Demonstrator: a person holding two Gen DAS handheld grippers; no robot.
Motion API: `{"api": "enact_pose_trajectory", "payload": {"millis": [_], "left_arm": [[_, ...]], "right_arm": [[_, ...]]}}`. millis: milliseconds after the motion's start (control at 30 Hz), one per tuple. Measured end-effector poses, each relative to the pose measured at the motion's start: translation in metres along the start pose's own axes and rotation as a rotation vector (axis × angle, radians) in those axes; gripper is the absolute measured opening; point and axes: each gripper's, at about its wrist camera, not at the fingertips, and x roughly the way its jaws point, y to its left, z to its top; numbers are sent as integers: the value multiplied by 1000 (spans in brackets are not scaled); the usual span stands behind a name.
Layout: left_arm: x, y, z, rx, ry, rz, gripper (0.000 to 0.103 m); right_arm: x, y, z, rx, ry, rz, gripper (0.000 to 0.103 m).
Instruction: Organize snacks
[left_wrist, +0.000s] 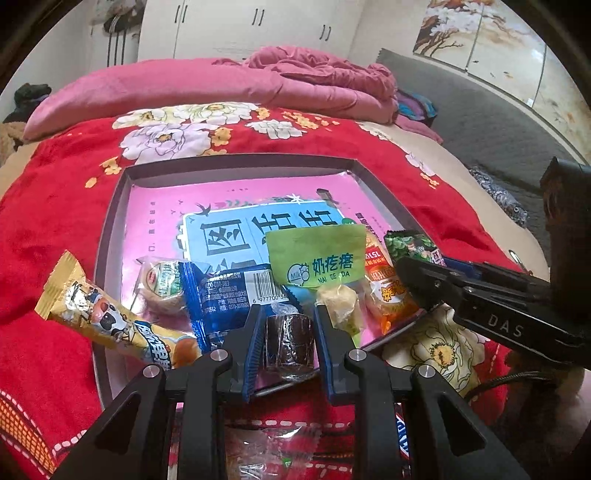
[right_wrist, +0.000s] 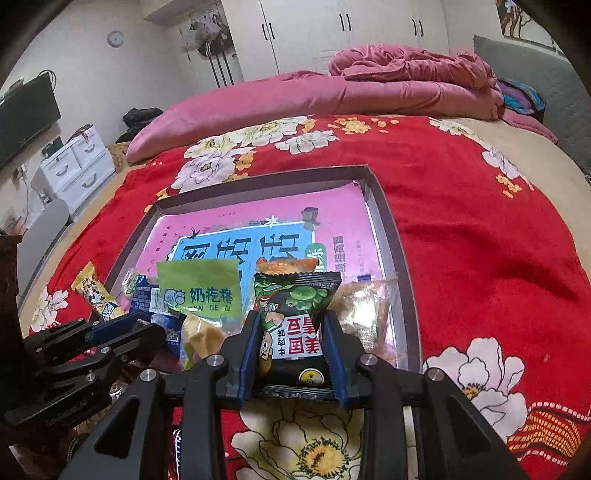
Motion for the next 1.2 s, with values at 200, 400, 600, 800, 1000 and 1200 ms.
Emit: {"api": "enact_pose_trajectory", "payload": {"millis": [200,400,600,800,1000,1200], "left_arm": [[0,0,0,-1,1,-2,27],[0,0,0,0,2,-2,27],[0,1,0,0,2,-2,27],[1,0,0,-4,2,-4,28],[2,1,-2,-13,2,-7,28],[0,3,-2,-32,9,-18,29]], "right_arm": [[4,1,3,4,-6,-2,35],[-2,7,5,-20,-36,0,34],[-4,6,7,-14,-36,1,35],[-7,5,6,-11,-33,7,35],[-11,3,3,0,-30,11,37],[-17,0,1,15,-37,9,43]]}}
